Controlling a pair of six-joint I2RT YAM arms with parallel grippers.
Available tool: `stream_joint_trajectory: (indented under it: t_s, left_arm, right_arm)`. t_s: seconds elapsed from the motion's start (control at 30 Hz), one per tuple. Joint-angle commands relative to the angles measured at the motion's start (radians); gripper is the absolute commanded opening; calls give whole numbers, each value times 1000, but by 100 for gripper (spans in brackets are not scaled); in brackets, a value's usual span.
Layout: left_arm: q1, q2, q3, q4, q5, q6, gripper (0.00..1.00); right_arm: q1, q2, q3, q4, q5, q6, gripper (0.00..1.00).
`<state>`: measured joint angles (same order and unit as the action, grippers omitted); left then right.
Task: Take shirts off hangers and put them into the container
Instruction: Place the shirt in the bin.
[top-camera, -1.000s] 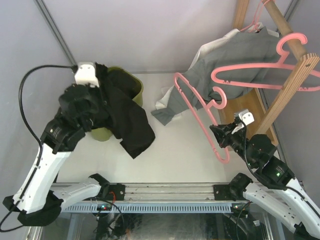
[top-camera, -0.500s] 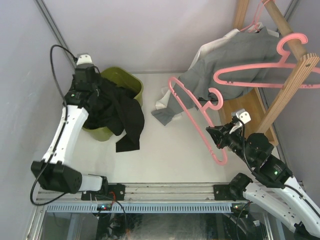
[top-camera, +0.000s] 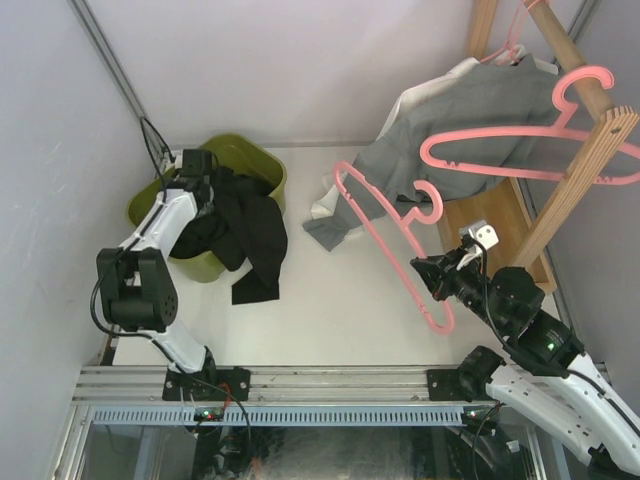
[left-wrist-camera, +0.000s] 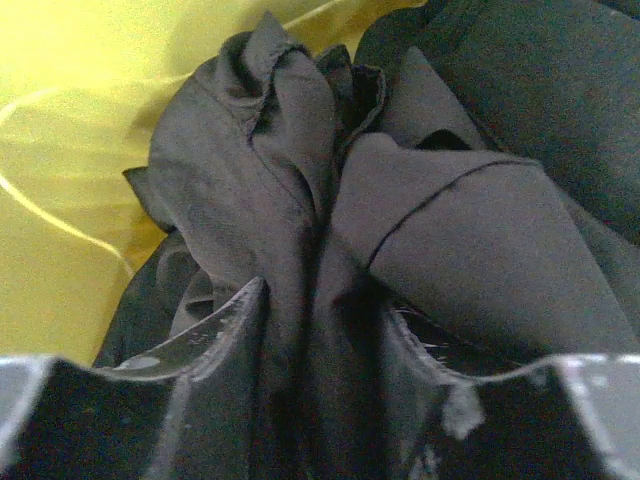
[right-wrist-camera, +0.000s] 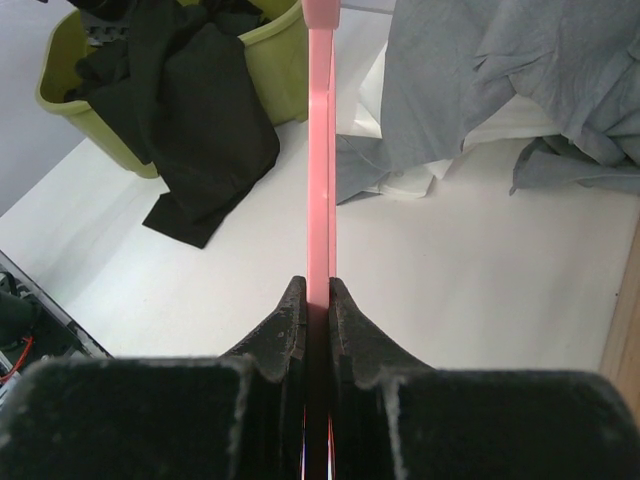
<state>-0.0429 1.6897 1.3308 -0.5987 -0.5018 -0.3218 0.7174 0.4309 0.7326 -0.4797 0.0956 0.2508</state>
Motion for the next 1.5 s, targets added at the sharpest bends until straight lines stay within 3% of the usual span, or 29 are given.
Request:
stream_joint_trajectory:
  t_s: [0.0,0.17,0.27,0.4,0.5,0.67,0.87,1.13,1.47]
  left_arm:
    - [4,-143,63,-25,16,7,57]
    - [3,-290,174,-100,16,69,91]
    - [2,-379,187,-117,88,94,100]
    - [-46,-524,110,-119,195,73,100]
    - [-181,-607,12,-120,215,51,100]
    - [-401,-740,-205,-97,191,-98,99]
    - [-538,-844,-450,-55,174,-286,100]
    - [-556,-863,-707,130,27,-401,100]
    - [-522,-661,-706,241,-119,-318,100]
  right_arm:
    - [-3,-26,7,27,4,23,0]
    - [-3,-33,7,31,12,24,0]
    - [-3,-25,7,36,13,25,0]
    - [-4,-3,7,48,4,26,0]
    - [-3,15,8,58,-8,26,0]
    - [-3,24,7,65,-16,32,0]
    - [-3,20,7,50,-4,28,0]
    - [-3,26,2,67,-19,31,0]
    - [-4,16,2,62,-13,34,0]
